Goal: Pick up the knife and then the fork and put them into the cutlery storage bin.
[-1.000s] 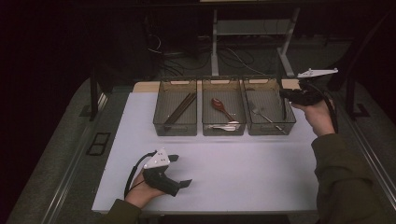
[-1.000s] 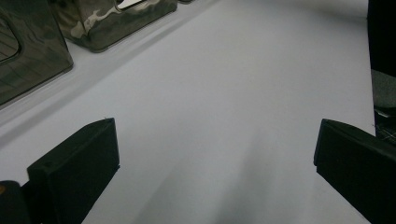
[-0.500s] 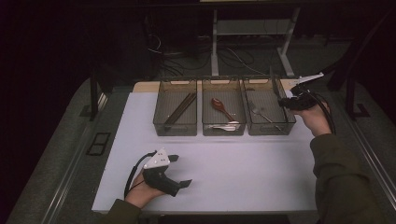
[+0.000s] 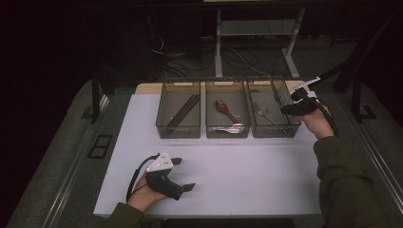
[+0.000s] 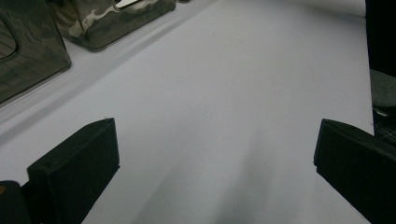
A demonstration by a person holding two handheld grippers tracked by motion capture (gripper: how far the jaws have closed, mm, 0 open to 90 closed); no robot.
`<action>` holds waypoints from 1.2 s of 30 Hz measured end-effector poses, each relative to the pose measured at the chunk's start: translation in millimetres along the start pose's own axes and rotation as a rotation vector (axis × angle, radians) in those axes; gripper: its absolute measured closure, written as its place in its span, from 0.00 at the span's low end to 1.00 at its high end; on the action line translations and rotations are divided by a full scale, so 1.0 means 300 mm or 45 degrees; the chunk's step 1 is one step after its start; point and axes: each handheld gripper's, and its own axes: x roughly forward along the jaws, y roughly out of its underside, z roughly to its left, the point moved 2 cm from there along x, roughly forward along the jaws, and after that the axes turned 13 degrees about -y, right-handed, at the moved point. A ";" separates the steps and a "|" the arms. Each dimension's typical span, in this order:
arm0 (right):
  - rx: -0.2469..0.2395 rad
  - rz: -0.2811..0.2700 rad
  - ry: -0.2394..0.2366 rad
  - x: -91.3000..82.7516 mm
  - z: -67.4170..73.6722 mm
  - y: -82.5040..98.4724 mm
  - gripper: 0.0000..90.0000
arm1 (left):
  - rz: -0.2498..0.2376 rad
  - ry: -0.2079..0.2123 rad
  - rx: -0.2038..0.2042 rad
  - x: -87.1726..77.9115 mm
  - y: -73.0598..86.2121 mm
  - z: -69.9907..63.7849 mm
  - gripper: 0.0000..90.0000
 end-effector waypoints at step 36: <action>0.018 -0.005 -0.090 0.044 0.031 -0.044 0.48 | -0.001 0.007 0.001 0.002 0.000 -0.006 0.00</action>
